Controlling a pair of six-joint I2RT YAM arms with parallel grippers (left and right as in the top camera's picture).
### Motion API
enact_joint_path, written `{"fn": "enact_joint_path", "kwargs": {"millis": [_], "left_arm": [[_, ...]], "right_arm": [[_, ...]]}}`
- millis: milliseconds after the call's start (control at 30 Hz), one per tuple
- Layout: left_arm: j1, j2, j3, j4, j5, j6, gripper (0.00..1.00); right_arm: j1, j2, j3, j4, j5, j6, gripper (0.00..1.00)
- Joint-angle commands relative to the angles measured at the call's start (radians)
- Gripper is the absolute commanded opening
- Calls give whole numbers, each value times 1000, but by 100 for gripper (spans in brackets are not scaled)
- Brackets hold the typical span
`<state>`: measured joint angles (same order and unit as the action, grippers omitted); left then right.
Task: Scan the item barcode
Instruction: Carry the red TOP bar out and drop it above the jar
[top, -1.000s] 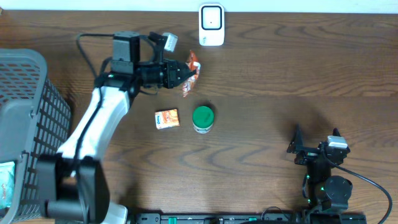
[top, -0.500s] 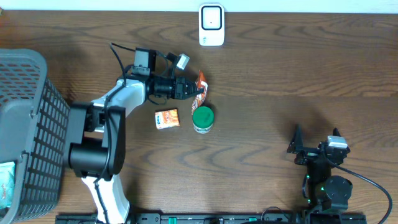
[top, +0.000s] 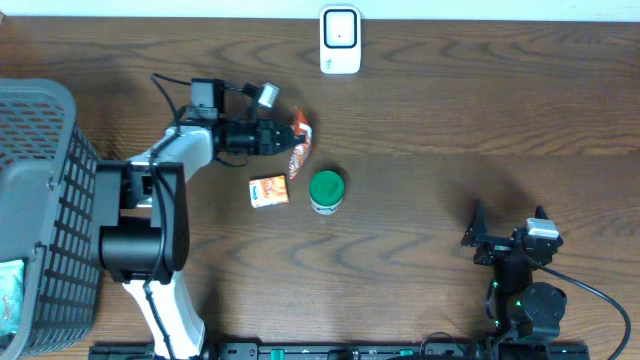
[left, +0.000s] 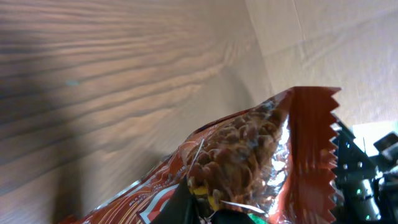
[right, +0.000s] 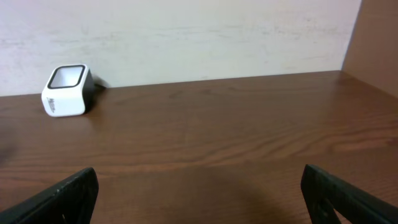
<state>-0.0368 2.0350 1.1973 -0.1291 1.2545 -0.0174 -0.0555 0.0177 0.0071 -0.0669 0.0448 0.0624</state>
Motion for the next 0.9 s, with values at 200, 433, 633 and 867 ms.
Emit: {"fn": "enact_joint_path", "kwargs": {"millis": [200, 433, 633, 867], "left_arm": [[108, -2, -3, -165, -7, 195, 14], [117, -2, -3, -233, -134, 203, 36], [119, -31, 0, -238, -145, 168, 81], [111, -369, 29, -335, -539, -5, 83]], "right_arm": [[5, -3, -2, -3, 6, -12, 99], [5, -3, -2, -3, 6, -12, 99], [5, -3, -2, -3, 6, -12, 99], [5, -3, -2, -3, 6, -12, 99]]}}
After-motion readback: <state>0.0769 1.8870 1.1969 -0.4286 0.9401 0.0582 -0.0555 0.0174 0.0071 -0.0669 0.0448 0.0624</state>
